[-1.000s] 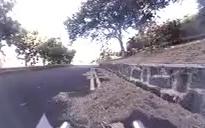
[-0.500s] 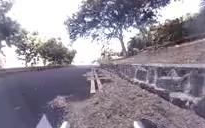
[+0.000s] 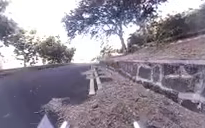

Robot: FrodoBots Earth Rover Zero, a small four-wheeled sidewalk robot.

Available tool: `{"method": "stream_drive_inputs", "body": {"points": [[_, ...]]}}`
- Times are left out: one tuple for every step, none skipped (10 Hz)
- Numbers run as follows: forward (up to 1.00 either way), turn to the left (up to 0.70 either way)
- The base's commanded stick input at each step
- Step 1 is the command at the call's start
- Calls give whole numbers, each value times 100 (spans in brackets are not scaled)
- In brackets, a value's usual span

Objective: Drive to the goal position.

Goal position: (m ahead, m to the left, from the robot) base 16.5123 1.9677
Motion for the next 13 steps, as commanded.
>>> {"method": "stream_drive_inputs", "body": {"points": [[69,28],[69,28],[69,28],[69,28],[69,28],[69,28],[69,28],[69,28],[69,28],[69,28],[69,28],[69,20],[69,14]]}}
